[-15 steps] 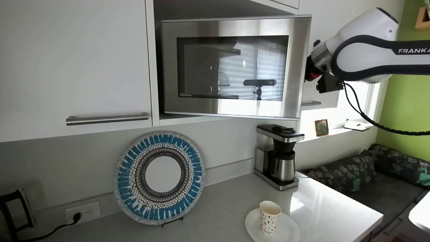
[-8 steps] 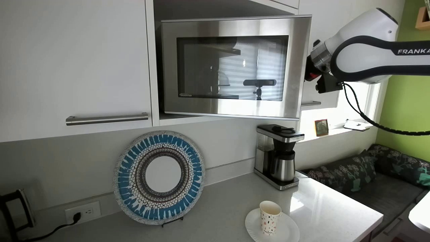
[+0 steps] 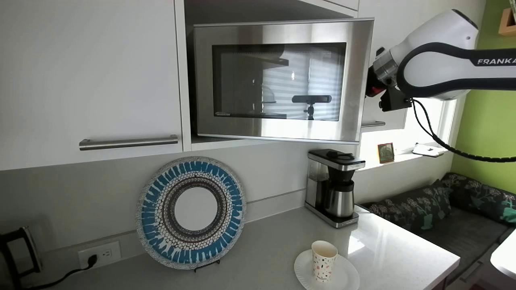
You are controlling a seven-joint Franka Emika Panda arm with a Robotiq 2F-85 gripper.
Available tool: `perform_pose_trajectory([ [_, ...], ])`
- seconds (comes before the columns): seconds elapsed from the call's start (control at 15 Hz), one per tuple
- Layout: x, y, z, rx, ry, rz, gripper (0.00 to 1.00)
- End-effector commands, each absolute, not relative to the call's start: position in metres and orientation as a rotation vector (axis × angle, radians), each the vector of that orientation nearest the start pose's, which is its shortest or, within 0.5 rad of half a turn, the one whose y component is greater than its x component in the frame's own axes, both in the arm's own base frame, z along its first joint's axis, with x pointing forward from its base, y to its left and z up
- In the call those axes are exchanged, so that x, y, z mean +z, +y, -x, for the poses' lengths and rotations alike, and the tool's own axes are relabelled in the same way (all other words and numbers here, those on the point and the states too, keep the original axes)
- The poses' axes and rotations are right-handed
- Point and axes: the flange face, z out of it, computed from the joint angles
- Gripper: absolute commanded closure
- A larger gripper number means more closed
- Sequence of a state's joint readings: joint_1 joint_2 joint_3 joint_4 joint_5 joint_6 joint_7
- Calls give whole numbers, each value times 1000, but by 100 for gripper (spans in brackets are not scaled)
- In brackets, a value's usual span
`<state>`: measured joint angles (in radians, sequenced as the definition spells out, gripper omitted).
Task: Open the microwave door by opening the bottom right button and then press a button on the microwave
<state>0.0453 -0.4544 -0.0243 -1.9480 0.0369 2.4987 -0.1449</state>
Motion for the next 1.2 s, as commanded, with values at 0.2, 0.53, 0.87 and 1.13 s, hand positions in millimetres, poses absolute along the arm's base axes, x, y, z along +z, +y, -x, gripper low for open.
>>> perform_pose_trajectory([
  [0.2, 783, -9, -444, -1550, -157, 2742, 100],
  [0.53, 779, -5, -447, -1534, -170, 2726, 100],
  [0.87, 778, 3, -452, -1540, -196, 2710, 100],
  [1.13, 777, 6, -454, -1566, -215, 2696, 100],
])
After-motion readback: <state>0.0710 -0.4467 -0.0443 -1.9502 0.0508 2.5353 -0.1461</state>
